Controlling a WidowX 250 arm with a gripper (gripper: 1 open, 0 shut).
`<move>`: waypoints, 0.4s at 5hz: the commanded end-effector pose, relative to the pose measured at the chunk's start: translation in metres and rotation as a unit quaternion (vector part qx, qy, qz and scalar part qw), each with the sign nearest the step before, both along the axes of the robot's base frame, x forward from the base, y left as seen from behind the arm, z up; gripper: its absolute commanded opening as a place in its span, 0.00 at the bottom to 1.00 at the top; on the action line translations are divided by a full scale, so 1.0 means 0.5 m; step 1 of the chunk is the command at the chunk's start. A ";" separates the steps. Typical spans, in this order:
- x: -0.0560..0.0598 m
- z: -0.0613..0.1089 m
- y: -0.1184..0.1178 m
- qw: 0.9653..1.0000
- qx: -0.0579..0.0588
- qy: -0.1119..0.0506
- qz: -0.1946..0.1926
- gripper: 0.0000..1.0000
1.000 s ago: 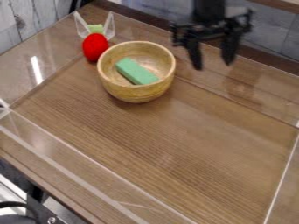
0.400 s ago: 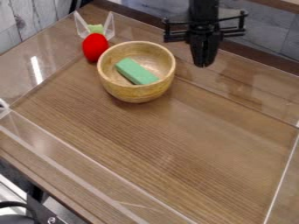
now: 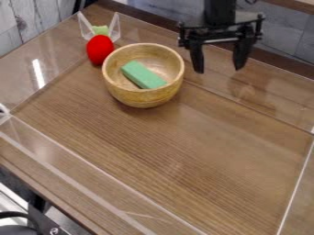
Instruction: Put the green stick in the brown bowl
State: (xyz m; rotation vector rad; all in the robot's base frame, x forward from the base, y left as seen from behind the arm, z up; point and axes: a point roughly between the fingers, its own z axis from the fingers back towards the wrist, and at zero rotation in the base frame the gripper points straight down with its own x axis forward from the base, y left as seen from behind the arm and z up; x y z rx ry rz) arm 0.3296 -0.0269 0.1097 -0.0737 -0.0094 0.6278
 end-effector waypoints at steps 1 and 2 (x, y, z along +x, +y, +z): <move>0.014 0.013 -0.009 0.999 0.006 -0.030 -0.028 1.00; 0.016 0.001 -0.010 0.998 0.008 -0.033 -0.046 1.00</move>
